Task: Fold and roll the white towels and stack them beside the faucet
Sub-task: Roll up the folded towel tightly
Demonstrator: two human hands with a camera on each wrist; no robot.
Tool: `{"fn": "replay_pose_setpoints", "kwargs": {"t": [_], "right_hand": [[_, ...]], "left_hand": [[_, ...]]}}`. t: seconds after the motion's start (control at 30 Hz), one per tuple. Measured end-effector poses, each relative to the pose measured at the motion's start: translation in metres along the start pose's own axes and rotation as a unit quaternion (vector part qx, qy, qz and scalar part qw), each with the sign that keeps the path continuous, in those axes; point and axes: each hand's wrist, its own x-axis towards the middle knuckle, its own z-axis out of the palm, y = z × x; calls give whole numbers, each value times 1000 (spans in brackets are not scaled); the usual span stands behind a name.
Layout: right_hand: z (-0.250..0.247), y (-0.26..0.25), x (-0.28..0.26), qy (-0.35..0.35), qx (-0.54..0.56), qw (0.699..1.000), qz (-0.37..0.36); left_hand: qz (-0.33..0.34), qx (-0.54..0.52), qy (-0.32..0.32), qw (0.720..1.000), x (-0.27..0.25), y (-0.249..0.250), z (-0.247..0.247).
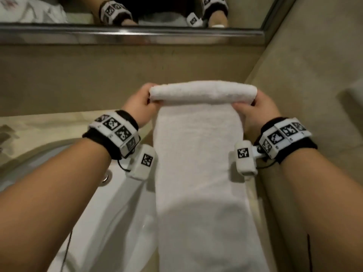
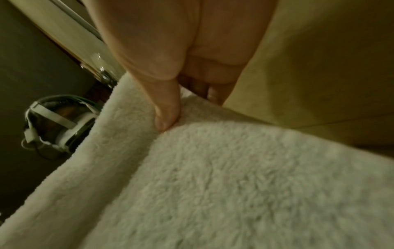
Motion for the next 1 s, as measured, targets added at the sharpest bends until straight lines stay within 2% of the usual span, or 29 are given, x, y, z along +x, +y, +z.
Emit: {"fn": "replay_pose_setpoints", "kwargs": {"t": [0.07, 0.17, 0.3, 0.4, 0.53, 0.7, 0.83, 0.9, 1.0], "right_hand": [[3, -16, 20, 19, -8, 999, -26], [13, -10, 39, 27, -29, 999, -12], [32, 22, 42, 11, -44, 999, 30], [37, 33, 49, -8, -28, 997, 68], [39, 40, 55, -39, -68, 993, 94], [39, 42, 62, 3, -109, 990, 88], [40, 43, 64, 11, -156, 981, 118], [36, 44, 58, 6, -134, 981, 143], [21, 40, 33, 3, -97, 986, 138]], "left_hand": [[18, 0, 20, 1000, 21, 8, -10], [15, 16, -7, 1000, 37, -2, -4], [-49, -15, -22, 998, 39, -38, 22], [-98, -61, -61, 991, 46, -57, 31], [-114, 22, -124, 985, 52, -71, 38], [-113, -3, -120, 986, 55, -74, 38], [-115, 44, -127, 984, 54, -70, 34], [-113, 48, -115, 986, 47, -69, 32], [-122, 12, -85, 989, 15, -64, 21]]}}
